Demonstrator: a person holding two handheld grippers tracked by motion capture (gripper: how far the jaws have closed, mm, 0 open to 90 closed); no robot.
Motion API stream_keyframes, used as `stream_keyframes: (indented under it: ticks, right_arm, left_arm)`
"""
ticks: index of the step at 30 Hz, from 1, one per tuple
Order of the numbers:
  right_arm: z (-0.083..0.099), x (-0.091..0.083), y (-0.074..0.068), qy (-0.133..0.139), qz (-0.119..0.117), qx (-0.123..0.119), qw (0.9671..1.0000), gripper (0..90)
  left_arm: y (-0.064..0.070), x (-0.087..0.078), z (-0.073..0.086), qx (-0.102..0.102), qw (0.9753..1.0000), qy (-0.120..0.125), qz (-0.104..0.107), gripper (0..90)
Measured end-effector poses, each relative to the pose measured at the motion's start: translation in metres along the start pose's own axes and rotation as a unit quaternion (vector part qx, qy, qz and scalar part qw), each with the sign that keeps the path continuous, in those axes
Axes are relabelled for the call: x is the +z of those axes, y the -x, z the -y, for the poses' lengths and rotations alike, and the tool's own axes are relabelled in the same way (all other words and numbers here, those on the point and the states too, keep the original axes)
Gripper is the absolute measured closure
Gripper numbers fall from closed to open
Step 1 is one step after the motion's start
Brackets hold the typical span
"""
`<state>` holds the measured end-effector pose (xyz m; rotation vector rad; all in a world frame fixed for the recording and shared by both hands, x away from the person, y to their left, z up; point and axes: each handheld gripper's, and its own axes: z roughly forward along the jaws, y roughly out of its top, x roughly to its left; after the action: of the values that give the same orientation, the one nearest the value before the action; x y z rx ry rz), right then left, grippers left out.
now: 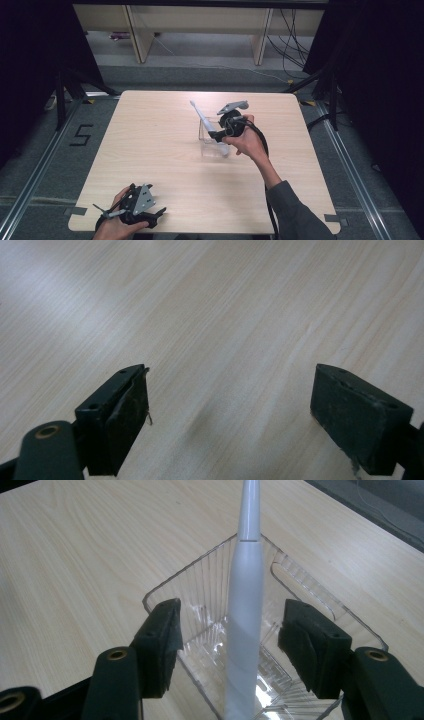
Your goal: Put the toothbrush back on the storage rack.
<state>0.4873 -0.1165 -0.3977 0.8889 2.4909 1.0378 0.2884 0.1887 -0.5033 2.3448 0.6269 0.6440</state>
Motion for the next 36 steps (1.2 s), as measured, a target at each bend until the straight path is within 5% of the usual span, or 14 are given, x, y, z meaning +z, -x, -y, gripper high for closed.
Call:
stream_keyframes:
  ticks: [14, 19, 20, 21, 25, 34, 36]
  right_arm:
    - [0.01, -0.008, -0.002, 0.006, -0.004, 0.02, 0.9998, 38.5]
    - [0.012, -0.008, -0.001, 0.025, -0.003, 0.004, 0.9997, 37.7]
    - [0.012, -0.01, -0.004, 0.018, -0.003, 0.031, 0.9993, 37.7]
    - [0.013, -0.01, -0.002, 0.027, 0.0, 0.011, 0.9996, 37.5]
    - [0.016, -0.014, -0.004, 0.027, -0.004, 0.028, 0.9992, 36.8]
    - [0.021, -0.018, 0.001, 0.031, -0.006, 0.016, 0.9994, 35.5]
    - [0.023, -0.018, -0.001, 0.036, 0.0, 0.036, 0.9987, 35.2]
  left_arm:
    - [0.0, 0.0, 0.0, -0.001, 1.0, -0.001, 0.001, 15.0]
    - [0.0, 0.0, 0.0, -0.001, 1.0, 0.0, 0.001, 15.1]
    - [0.0, 0.0, 0.0, 0.001, 1.0, -0.002, 0.001, 15.1]
    - [0.0, 0.0, 0.0, 0.001, 1.0, -0.001, 0.001, 15.1]
    - [0.0, 0.0, 0.0, 0.001, 1.0, -0.002, 0.001, 15.1]
    - [-0.001, -0.001, -0.001, 0.005, 1.0, 0.004, -0.003, 15.1]
    - [0.0, -0.001, -0.001, 0.004, 1.0, 0.005, -0.002, 15.1]
